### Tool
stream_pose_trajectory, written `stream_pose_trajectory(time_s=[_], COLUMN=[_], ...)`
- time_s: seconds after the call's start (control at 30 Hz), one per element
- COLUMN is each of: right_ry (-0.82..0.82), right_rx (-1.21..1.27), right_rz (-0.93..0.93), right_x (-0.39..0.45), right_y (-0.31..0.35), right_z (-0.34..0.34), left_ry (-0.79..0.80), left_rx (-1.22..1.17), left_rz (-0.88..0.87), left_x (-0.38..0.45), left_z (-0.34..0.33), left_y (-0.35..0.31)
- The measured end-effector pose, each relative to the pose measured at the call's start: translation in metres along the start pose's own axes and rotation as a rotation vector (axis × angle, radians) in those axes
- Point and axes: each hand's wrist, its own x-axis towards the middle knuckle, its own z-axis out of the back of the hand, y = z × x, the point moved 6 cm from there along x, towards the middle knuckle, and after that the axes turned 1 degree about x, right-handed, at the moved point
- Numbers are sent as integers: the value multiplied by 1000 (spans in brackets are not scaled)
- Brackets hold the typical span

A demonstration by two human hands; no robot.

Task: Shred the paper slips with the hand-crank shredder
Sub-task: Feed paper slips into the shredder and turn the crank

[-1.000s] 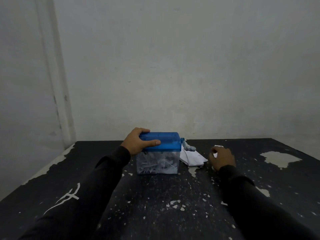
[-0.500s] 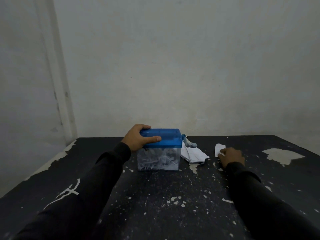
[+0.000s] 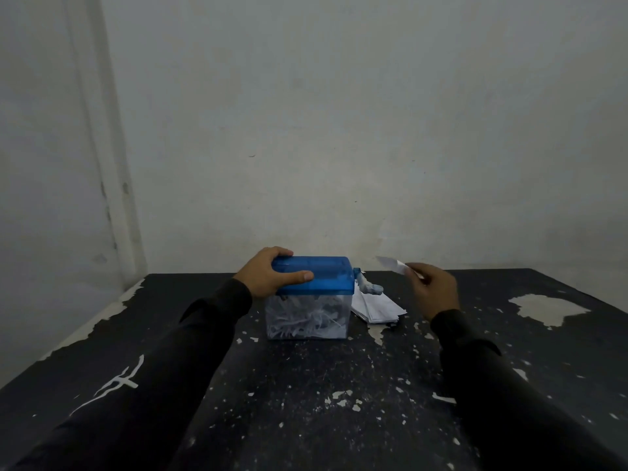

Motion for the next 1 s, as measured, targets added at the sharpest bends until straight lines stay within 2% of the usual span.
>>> stream_pose_trajectory(time_s=[0.1,0.2,0.3,0.47,0.57,0.7,0.87,1.0], right_ry=[11,44,113,253,295,383,382,540], right_rx=[106,181,277,306,298,294,132,-2], right_rz=[59,121,121,177,190,170,133,102], right_x=[3,6,10,11,8,7,12,12], right_y=[35,72,99,136,148,154,128,83], right_z=[-8,-15,-30,-62,-78,-89,-68,-47], left_ry=[0,-34,-21,4,-43,-116,-191,-221], left_rx=[106,182,78,-50,-160,-222,-181,-168], left_rz=[-21,-133,-185,-119,-118,-85,-65,-58], left_x=[0,0,0,7,13,18,13,8], left_z=[4,11,8,0,4,13,27,29], left_y=[-10,-32,-52,-66,-64,-50,-28,-10])
